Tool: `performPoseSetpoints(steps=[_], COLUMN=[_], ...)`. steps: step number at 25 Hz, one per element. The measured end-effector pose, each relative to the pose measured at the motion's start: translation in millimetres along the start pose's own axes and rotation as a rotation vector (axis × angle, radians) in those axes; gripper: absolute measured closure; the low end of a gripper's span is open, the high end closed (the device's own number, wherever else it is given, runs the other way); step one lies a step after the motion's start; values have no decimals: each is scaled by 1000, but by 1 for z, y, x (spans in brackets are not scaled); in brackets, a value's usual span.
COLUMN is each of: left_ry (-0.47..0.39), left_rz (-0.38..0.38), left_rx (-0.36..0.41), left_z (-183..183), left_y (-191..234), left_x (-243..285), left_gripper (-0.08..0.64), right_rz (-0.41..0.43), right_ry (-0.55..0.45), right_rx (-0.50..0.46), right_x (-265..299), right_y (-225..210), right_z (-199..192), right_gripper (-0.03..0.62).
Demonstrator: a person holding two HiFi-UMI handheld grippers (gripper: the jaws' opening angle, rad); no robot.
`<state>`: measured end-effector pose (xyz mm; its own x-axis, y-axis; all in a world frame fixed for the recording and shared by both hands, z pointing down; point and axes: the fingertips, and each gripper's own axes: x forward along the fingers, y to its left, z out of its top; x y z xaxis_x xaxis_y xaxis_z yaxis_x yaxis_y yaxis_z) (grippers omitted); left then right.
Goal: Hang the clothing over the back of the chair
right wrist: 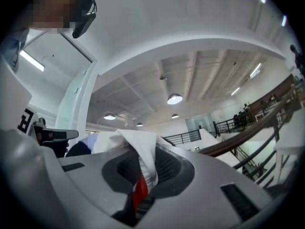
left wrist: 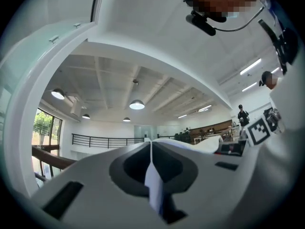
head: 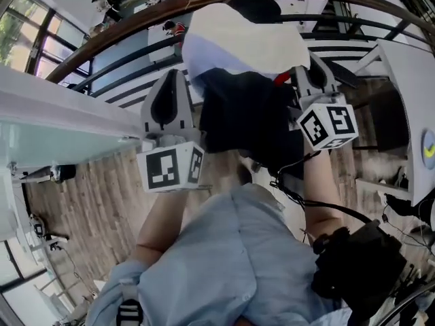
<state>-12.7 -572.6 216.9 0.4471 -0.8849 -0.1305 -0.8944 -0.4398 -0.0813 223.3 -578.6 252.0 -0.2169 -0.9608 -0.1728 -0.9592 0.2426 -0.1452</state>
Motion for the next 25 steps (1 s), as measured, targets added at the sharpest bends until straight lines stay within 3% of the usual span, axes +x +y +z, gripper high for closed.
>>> performPoseSetpoints(steps=[3, 5, 9, 15, 19, 23, 25], left_ry=[36, 51, 65, 68, 56, 13, -15], left_rz=[-9, -16, -21, -30, -54, -80, -97], left_rx=[7, 15, 18, 2, -30, -47, -54], left_z=[-18, -25, -32, -41, -43, -25, -13], left_y=[-8, -17, -30, -39, -51, -65, -71], left_x=[-10, -18, -30, -66, -99, -141, -160], left_gripper=[541, 541, 541, 541, 541, 541, 541], right_rz=[32, 44, 70, 41, 59, 100, 111], right_ry=[51, 64, 100, 171, 159, 101, 61], right_rx=[77, 107, 93, 116, 62, -10, -48], right_x=[-3, -10, -27, -69, -102, -135, -151], right_y=[13, 16, 20, 36, 74, 130, 160], right_z=[-57, -76, -96, -132, -118, -70, -43], right_gripper=[533, 431, 324, 302, 302, 312, 355])
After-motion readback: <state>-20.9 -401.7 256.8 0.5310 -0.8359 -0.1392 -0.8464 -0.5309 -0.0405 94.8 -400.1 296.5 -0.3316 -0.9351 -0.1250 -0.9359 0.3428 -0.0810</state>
